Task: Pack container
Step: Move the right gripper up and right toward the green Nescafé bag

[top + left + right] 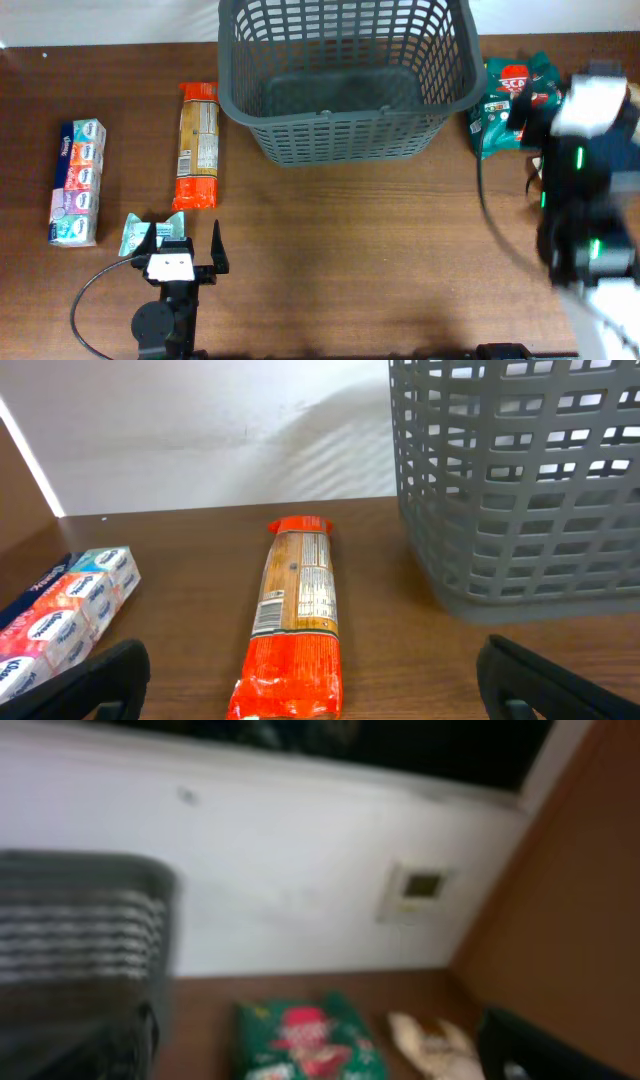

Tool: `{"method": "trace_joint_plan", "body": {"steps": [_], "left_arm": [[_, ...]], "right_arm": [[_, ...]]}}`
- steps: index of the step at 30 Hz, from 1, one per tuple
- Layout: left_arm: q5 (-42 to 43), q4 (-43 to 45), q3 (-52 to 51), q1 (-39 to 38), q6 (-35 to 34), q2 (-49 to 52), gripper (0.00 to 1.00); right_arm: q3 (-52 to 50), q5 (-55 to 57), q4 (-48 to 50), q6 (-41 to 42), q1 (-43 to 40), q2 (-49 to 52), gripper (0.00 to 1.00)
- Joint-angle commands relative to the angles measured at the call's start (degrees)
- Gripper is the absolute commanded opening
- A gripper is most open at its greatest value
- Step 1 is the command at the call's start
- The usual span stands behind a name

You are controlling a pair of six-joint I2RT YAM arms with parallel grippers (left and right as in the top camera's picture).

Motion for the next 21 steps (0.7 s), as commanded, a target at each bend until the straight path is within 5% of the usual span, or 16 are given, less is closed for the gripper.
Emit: {"method": "trace_joint_plan", "body": {"steps": [1, 8, 21], "left_arm": [[-0.55, 0.11, -0.5, -0.28, 0.9, -0.52, 0.99], [-0.55, 0.11, -0.5, -0.28, 0.9, -0.52, 0.99], [-0.55, 0.11, -0.5, -0.28, 0.9, -0.52, 0.99]], "right_arm": [[15.43, 8.09, -8.9, -4.09, -0.26, 9.11, 0.99], [38.36, 6.8, -37.66, -4.74, -0.17, 18.53, 0.99], [40.96, 5.84, -39.39, -0.17, -2.1, 13.92, 0.99]]}}
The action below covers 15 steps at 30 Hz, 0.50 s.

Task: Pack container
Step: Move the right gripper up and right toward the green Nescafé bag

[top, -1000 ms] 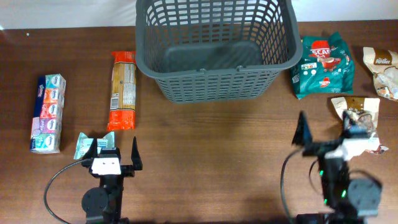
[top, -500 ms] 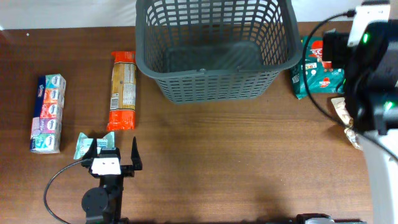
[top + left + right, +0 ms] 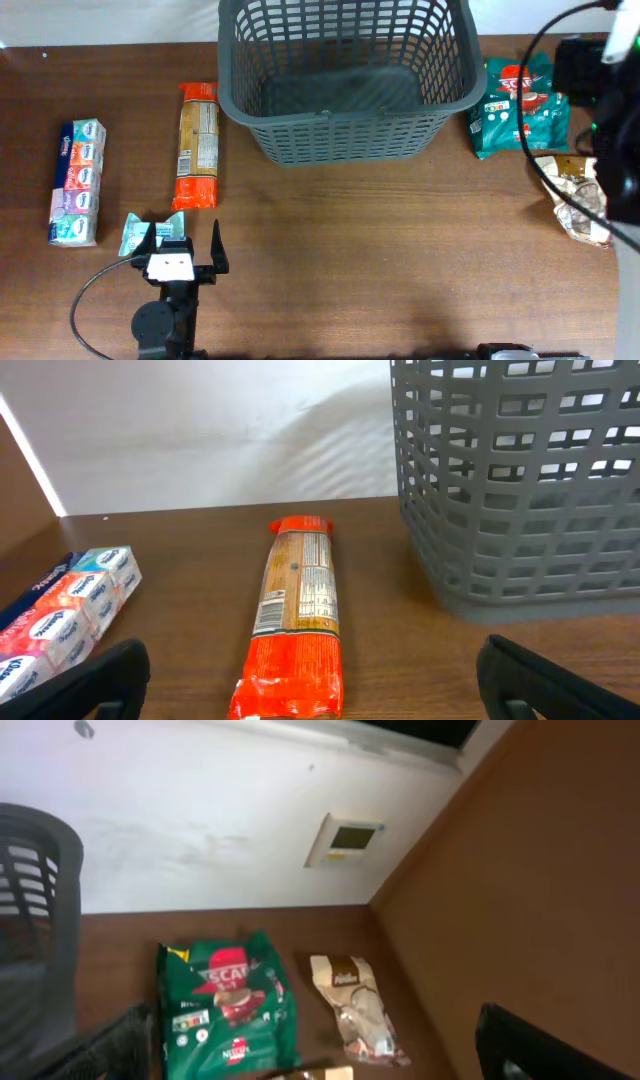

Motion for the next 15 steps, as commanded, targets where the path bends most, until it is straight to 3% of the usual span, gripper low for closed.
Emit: {"method": "trace_joint_plan", "body": {"steps": [1, 6, 15], "left_arm": [[-0.42, 0.13, -0.5, -0.28, 0.9, -0.52, 0.99], [-0.42, 0.13, -0.5, -0.28, 0.9, -0.52, 0.99], [-0.42, 0.13, -0.5, -0.26, 0.9, -0.52, 0.99]], "right_arm": [[1.4, 0.87, -1.4, 1.46, -0.28, -1.31, 0.99], [1.4, 1.81, 1.31, 1.51, -0.26, -0.61, 0.99], [1.4, 1.97, 15.08, 1.73, -2.08, 1.79, 0.99]]}}
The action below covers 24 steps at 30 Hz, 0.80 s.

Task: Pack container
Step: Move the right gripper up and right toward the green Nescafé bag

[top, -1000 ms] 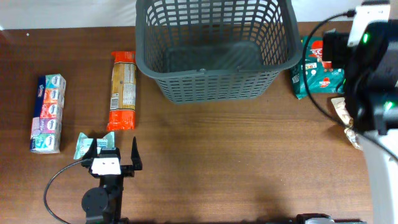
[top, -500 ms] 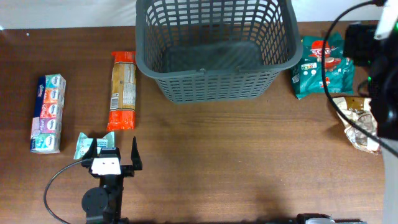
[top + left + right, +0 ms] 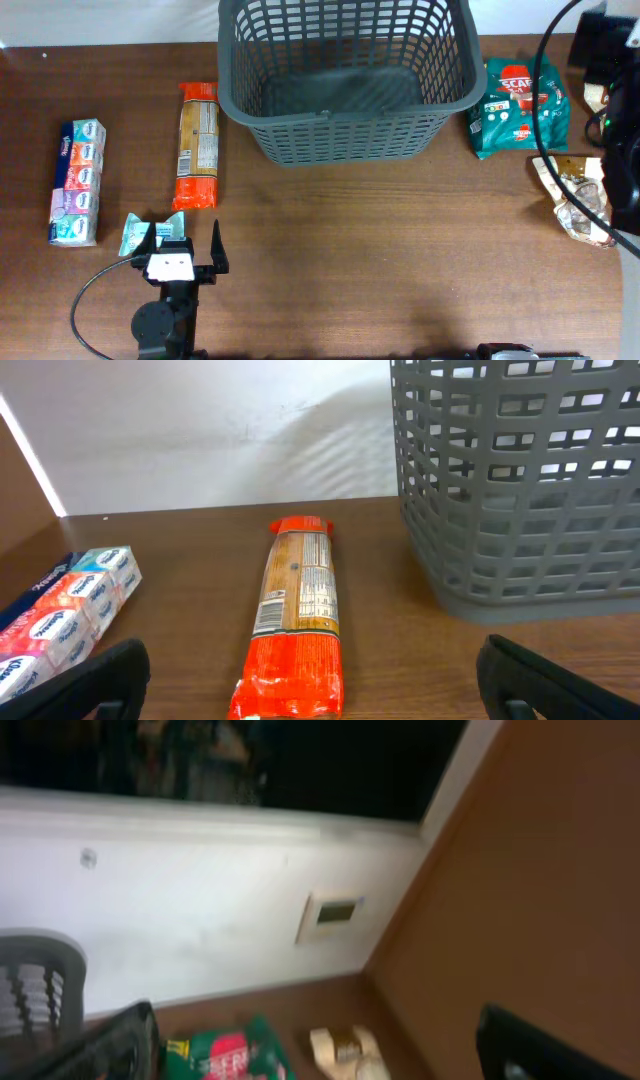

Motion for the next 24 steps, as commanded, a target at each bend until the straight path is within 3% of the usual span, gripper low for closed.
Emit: {"method": "trace_joint_plan", "body": {"steps": [1, 4, 8, 14, 24], "left_arm": [[-0.39, 0.13, -0.5, -0.28, 0.9, -0.52, 0.99], [-0.39, 0.13, -0.5, -0.28, 0.9, -0.52, 0.99], [-0.39, 0.13, -0.5, -0.28, 0.9, -0.52, 0.99], [-0.39, 0.13, -0.5, -0.28, 0.9, -0.52, 0.99], [-0.39, 0.13, -0.5, -0.28, 0.9, -0.52, 0.99]], "right_arm": [[0.92, 1.09, 3.91, 0.7, -2.75, 3.52, 0.99], [0.98, 0.15, 5.01, 1.4, -5.99, 8.7, 0.99], [1.16, -2.86, 1.07, 11.3, -9.35, 14.58, 0.99], [1.25, -25.53, -4.55, 22.75, -16.87, 20.72, 0.99], [1.29, -34.56, -18.88, 24.68, -22.49, 28.26, 0.99]]}}
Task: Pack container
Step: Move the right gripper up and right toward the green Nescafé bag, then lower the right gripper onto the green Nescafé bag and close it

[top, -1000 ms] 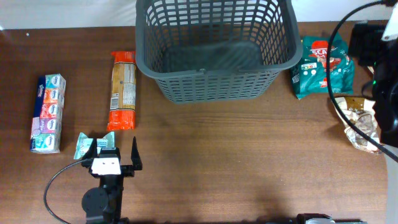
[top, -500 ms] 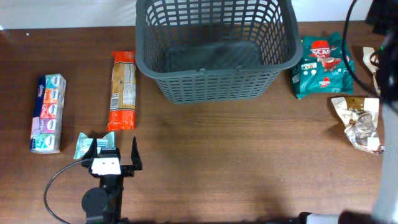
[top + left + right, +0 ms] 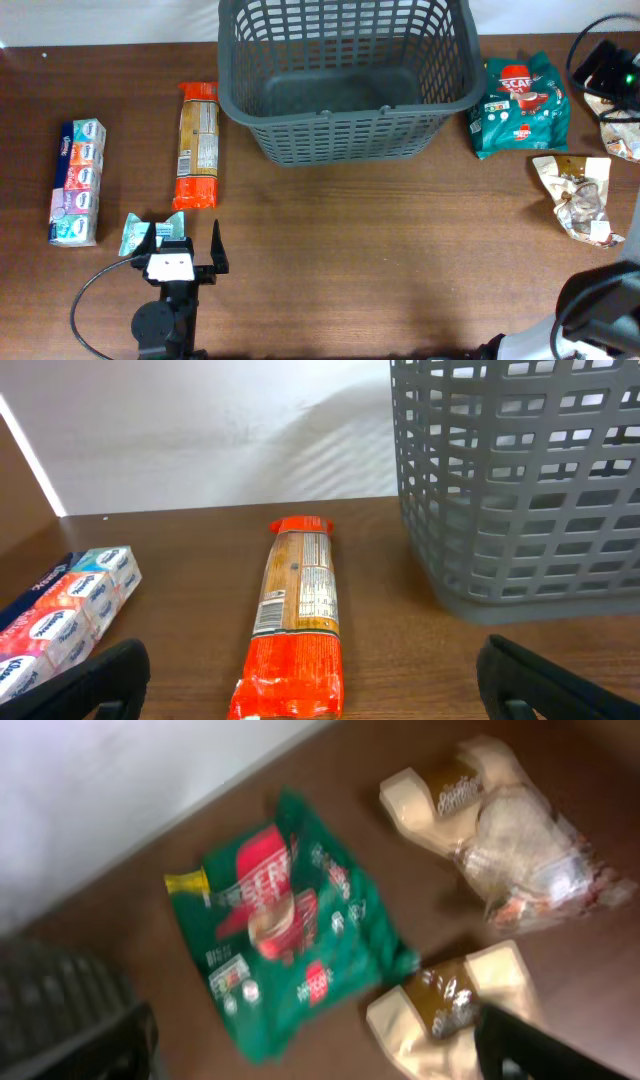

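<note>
The grey mesh basket stands at the back centre with nothing in it. Right of it lie a green packet and two beige-brown snack bags. My right gripper hangs open above them at the far right edge, holding nothing. An orange packet lies left of the basket. My left gripper rests open just short of the packet's near end.
A multicolour tissue pack lies at the far left. A small teal sachet sits beside the left gripper. The second beige bag is close under the right gripper. A white wall runs behind the table.
The right wrist view has swung from the wall and window down onto the green packet and the two beige bags. The left arm and all packets are where they were.
At first the right arm stood over the table's right side, hiding the beige bags. Later it was nearer the back right corner, with the bags uncovered and its camera on the wall. Now it looks down on those packets. The left gripper stayed open and still.
</note>
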Tool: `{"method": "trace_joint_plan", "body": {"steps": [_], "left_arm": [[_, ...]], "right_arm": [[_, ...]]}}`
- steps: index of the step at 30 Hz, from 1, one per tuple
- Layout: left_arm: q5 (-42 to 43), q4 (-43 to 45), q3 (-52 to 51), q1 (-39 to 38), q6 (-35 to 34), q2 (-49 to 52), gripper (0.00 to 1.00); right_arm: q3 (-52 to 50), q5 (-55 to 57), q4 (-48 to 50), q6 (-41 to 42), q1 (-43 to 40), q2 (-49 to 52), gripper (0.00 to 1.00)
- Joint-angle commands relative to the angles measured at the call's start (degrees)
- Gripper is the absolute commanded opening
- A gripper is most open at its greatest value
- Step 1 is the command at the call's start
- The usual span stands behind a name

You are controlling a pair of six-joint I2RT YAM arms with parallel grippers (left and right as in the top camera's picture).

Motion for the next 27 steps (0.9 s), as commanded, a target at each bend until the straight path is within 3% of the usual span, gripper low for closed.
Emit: {"method": "trace_joint_plan", "body": {"steps": [1, 7, 14, 22, 27], "left_arm": [[-0.39, 0.13, -0.5, -0.28, 0.9, -0.52, 0.99], [-0.39, 0.13, -0.5, -0.28, 0.9, -0.52, 0.99], [-0.39, 0.13, -0.5, -0.28, 0.9, -0.52, 0.99], [-0.39, 0.13, -0.5, -0.28, 0.9, -0.52, 0.99], [-0.39, 0.13, -0.48, -0.28, 0.9, -0.52, 0.99]], "right_arm": [[0.28, -4.42, -2.91, 1.55, -0.35, 3.48, 0.99], [0.28, -6.86, -6.34, 1.11, -0.26, 8.92, 0.99], [0.31, -15.47, 0.28, 0.2, -0.24, 12.61, 0.99], [0.68, -17.73, 12.59, 16.26, -0.13, 12.63, 0.99], [0.66, -11.98, 16.52, 26.01, 1.38, 12.66, 0.99]]}}
